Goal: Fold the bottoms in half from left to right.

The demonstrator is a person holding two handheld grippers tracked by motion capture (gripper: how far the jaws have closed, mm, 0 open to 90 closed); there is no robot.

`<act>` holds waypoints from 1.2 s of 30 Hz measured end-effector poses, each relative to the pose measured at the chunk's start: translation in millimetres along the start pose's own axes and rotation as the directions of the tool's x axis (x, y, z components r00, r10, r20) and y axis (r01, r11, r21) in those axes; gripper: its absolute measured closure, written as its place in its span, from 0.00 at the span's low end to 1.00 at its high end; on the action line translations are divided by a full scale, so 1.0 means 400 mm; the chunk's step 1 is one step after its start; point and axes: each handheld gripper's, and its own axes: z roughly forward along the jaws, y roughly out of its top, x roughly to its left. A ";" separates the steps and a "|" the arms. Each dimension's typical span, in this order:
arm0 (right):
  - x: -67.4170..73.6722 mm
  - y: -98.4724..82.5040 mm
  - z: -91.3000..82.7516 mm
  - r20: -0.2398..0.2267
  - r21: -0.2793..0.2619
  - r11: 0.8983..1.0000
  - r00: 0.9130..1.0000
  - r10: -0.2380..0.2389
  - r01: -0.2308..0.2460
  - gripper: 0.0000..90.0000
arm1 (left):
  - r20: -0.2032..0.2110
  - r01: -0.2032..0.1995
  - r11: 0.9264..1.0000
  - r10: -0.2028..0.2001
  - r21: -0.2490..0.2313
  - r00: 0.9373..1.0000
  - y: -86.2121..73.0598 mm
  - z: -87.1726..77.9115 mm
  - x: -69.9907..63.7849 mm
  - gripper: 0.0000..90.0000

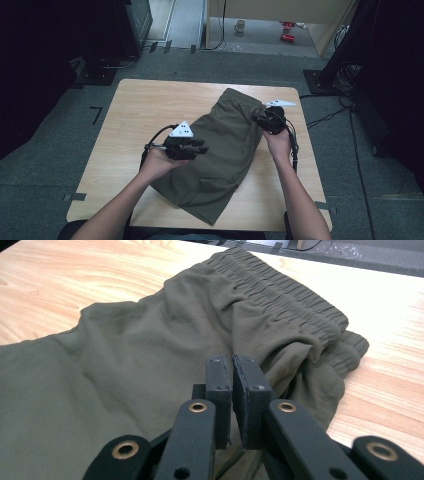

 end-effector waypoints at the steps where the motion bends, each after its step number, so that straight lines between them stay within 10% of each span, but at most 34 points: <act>1: 0.004 -0.004 -0.003 -0.001 -0.006 1.000 1.000 -0.002 0.002 0.91 | -0.004 0.007 1.000 -0.007 0.000 1.000 0.002 -0.002 0.012 0.78; 21: 0.070 -0.107 0.011 -0.093 0.019 1.000 0.996 -0.015 0.017 0.77 | -0.079 0.104 0.994 -0.101 0.033 0.992 -0.049 0.045 0.173 0.63; 28: 0.060 -0.146 0.030 -0.094 0.056 0.998 0.996 0.013 -0.008 0.68 | -0.062 0.164 0.983 -0.160 0.080 0.985 -0.085 0.087 0.210 0.57; 36: 0.039 -0.172 0.037 -0.046 0.108 0.994 0.999 0.001 0.004 0.62 | -0.060 0.142 0.985 -0.137 0.099 0.989 -0.114 0.109 0.220 0.57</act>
